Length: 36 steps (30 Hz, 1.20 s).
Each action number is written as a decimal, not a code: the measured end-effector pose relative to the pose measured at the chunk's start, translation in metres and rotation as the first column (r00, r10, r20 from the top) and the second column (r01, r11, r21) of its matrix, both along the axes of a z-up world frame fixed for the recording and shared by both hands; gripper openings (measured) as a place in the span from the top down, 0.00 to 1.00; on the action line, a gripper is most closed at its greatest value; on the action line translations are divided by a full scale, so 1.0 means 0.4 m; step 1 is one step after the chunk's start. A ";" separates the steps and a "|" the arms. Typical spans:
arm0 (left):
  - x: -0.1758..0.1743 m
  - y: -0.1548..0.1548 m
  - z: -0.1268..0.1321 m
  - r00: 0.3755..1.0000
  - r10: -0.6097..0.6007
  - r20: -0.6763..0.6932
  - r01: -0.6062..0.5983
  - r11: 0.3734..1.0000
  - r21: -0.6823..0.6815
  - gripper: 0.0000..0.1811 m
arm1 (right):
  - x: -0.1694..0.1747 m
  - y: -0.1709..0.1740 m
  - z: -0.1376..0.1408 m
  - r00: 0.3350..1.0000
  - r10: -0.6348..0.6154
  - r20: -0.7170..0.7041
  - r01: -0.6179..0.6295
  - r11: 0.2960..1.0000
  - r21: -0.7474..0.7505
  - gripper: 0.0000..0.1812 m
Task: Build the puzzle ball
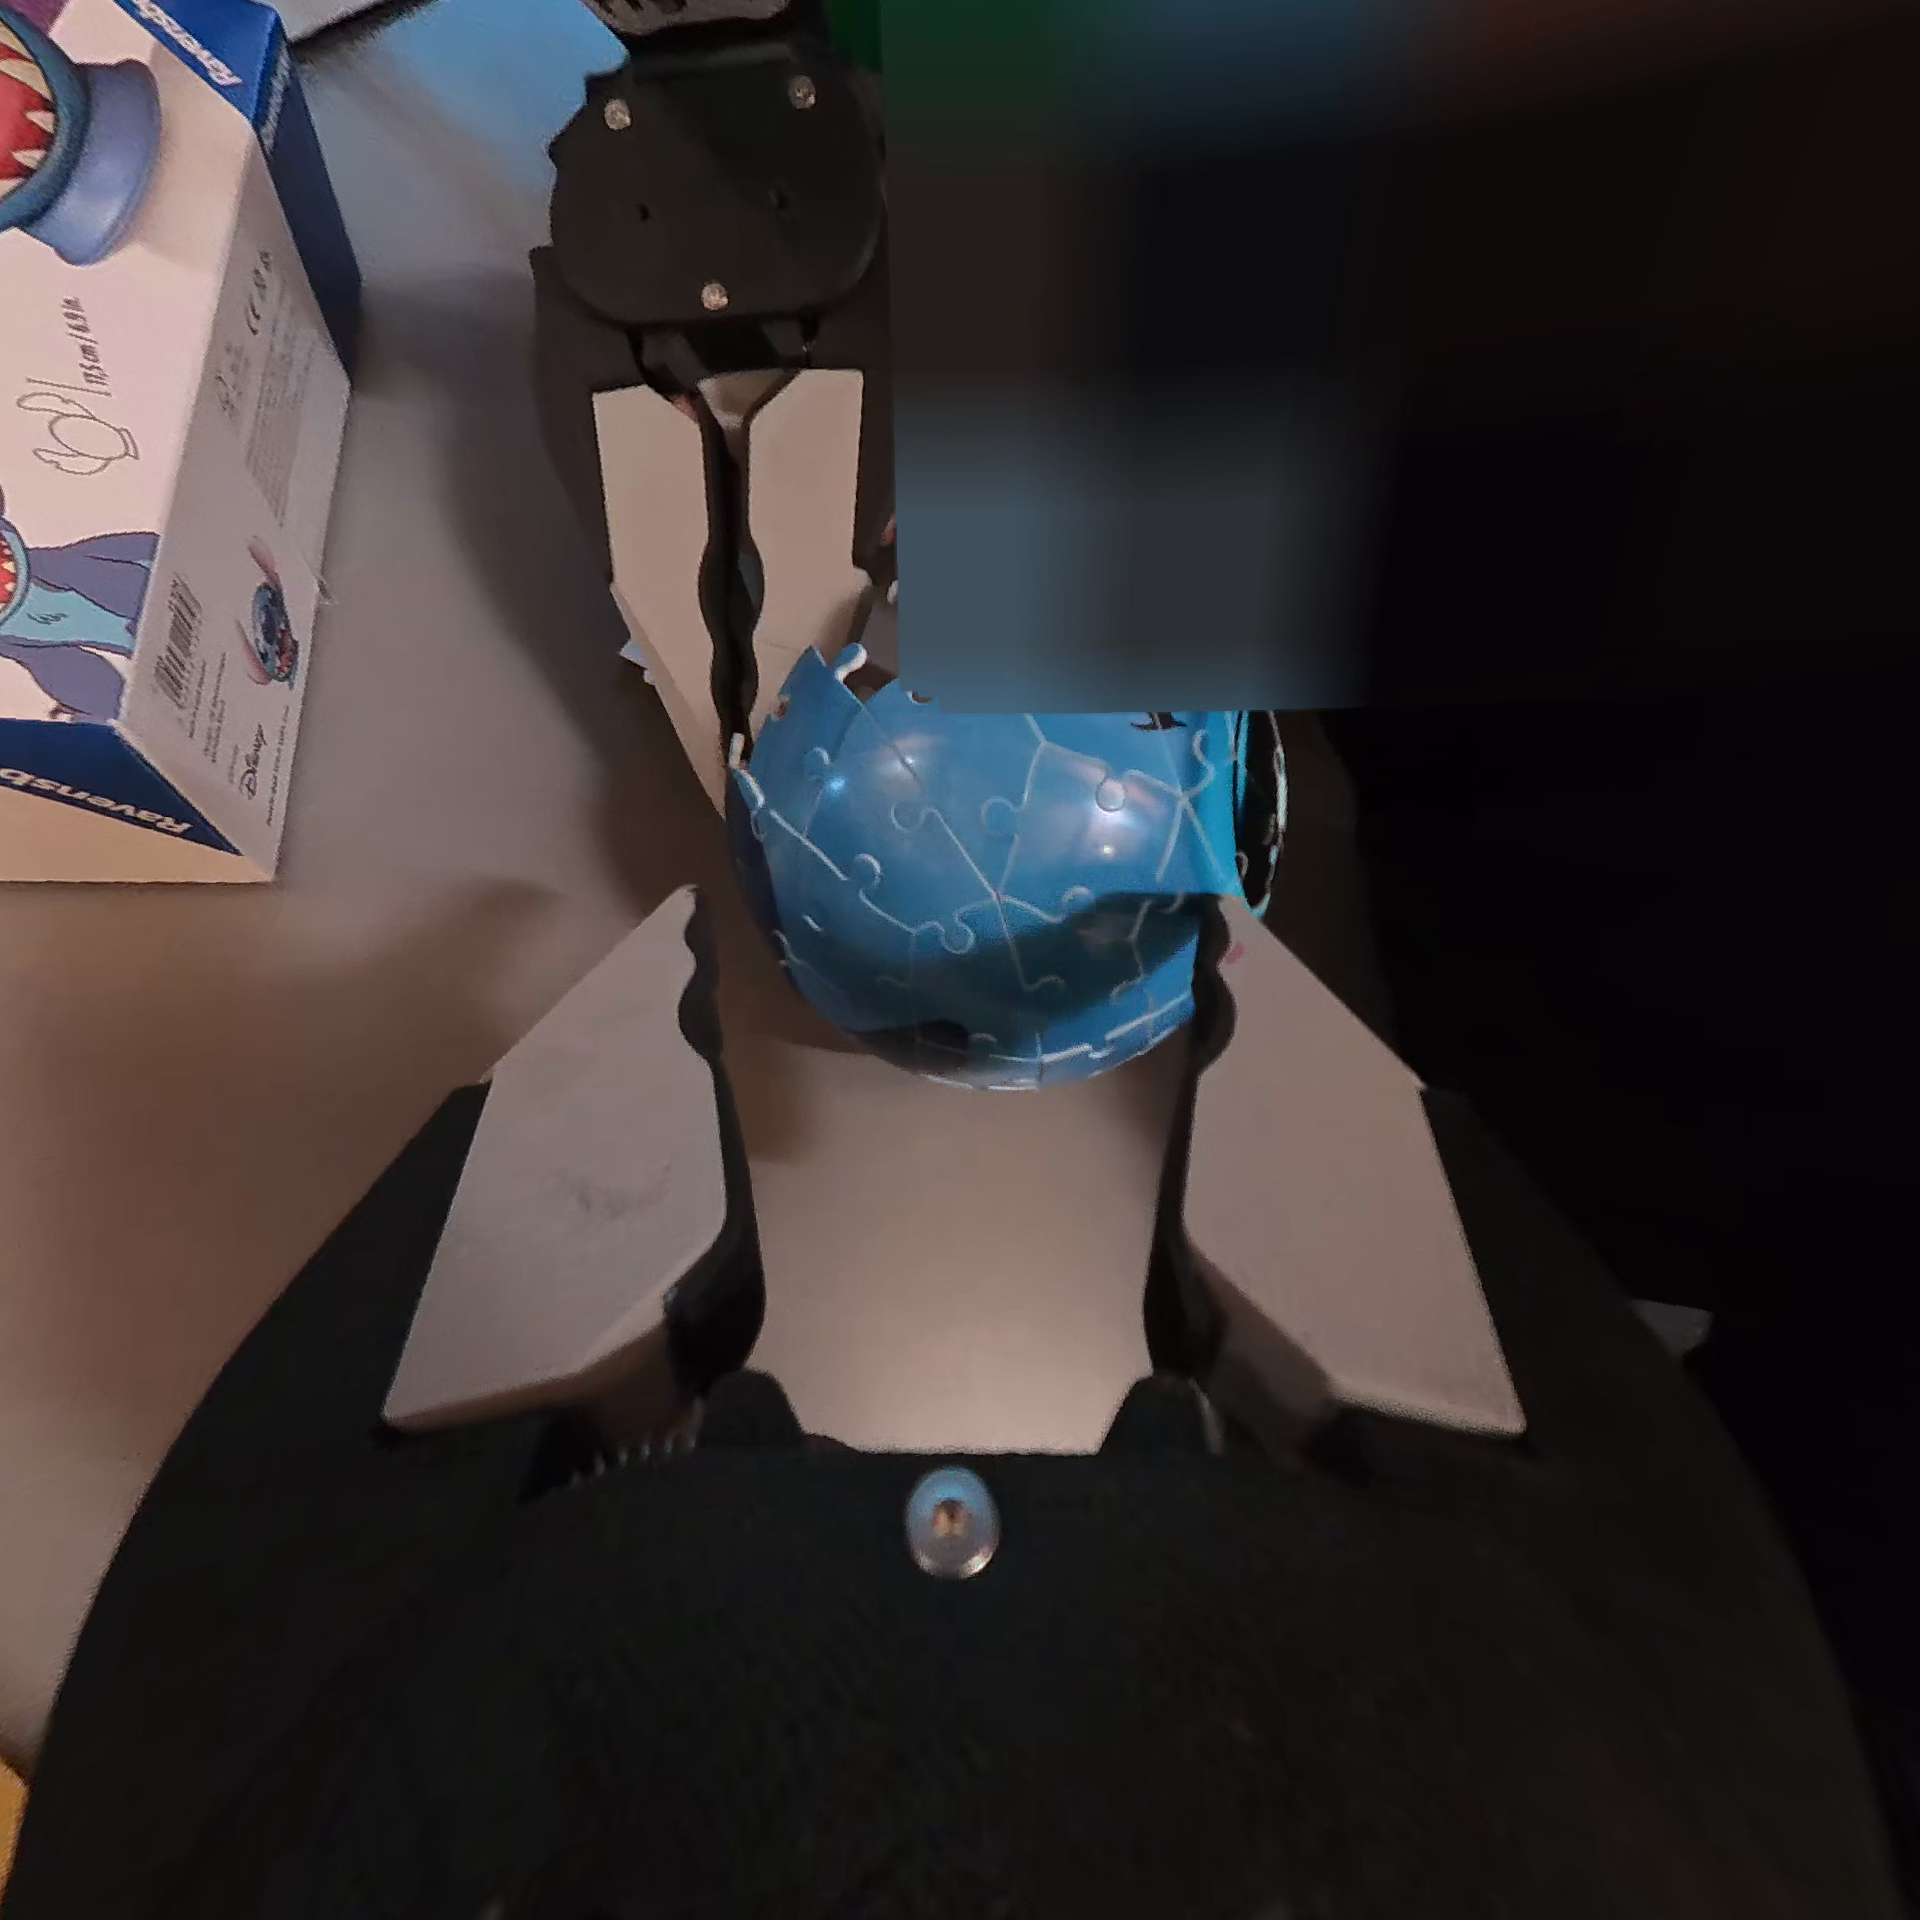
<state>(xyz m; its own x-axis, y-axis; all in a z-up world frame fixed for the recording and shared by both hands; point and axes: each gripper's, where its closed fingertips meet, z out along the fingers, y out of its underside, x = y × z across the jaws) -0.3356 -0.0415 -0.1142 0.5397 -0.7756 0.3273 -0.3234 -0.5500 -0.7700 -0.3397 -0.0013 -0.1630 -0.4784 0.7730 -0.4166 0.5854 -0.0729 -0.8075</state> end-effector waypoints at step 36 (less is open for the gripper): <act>0.028 -0.036 -0.017 0.999 -0.032 -0.012 0.033 0.999 0.006 0.48 | -0.006 -0.006 -0.005 0.998 -0.025 -0.059 0.026 0.999 0.020 1.00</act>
<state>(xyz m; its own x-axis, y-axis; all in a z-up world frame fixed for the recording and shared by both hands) -0.3245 -0.0560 -0.1212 0.5179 -0.7947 0.3166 -0.3499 -0.5345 -0.7693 -0.3421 -0.0038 -0.1648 -0.4814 0.7936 -0.3721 0.5350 -0.0703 -0.8419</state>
